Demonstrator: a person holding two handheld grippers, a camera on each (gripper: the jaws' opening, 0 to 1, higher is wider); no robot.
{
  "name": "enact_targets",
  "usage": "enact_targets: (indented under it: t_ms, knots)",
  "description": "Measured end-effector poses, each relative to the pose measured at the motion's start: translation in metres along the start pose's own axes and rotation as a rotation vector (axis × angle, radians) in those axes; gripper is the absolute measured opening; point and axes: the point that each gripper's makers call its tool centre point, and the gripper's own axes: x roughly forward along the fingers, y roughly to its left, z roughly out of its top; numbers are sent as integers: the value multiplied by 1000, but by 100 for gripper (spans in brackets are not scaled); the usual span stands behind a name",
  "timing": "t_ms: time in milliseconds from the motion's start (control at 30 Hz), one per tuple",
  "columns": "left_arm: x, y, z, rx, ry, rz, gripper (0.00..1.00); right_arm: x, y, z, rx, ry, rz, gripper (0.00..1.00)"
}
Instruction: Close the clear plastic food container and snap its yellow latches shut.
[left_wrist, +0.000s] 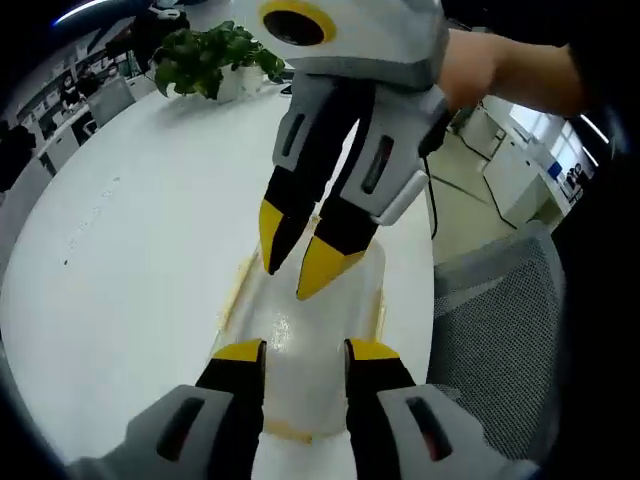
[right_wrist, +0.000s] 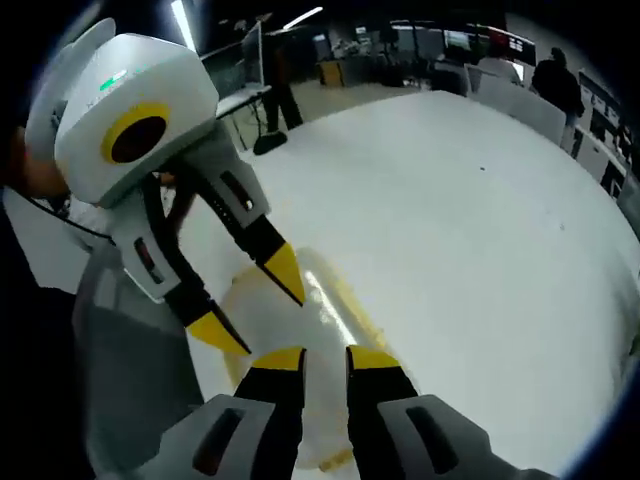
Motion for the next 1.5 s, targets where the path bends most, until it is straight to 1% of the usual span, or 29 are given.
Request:
enact_targets:
  t_ms: [100,267,367,533,667,733,767,833,933,1100,1133,1200,1267,1367,1400,1433,1500]
  knots:
    - [1,-1,-2,0,4,-3,31,-1,-2,6,1,-11,-3,14]
    - [0,-2,-1,-9,-2,-1,31,1,-5,12,-11,-11,-10,14]
    - [2,-5,-2,-15,5,-6,36,2,-7,13,-15,-6,-15,16]
    - [1,-8,-1,-1,10,-3,40,3,-10,16,-6,-6,-21,19]
    - [2,-12,-2,27,17,19,43,6,-13,18,-8,0,-24,22]
    - [3,-13,-3,52,23,38,44,8,-14,17,-8,6,-22,28]
    - [3,-14,-3,60,25,43,45,10,-12,15,-1,20,-1,30]
    - [4,-16,-3,82,29,60,47,13,-14,12,12,35,16,30]
    - [5,-17,-3,95,29,80,49,13,-18,11,14,50,20,30]
    - [5,-17,-1,114,11,116,50,7,-22,15,39,36,34,30]
    - [5,-17,-1,120,9,122,50,7,-21,15,42,41,51,31]
    - [6,-17,-2,132,15,131,50,8,-19,14,16,60,63,31]
    - [4,-18,1,134,3,140,50,9,-21,14,-16,79,61,32]
    - [1,-20,5,147,-6,155,50,9,-20,20,-49,81,77,32]
    - [1,-21,6,157,-7,161,50,9,-19,20,-102,97,98,32]
    - [1,-21,6,165,-3,165,50,9,-20,19,-132,116,101,33]
    - [1,-21,7,172,-12,184,51,11,-16,14,-161,167,126,35]
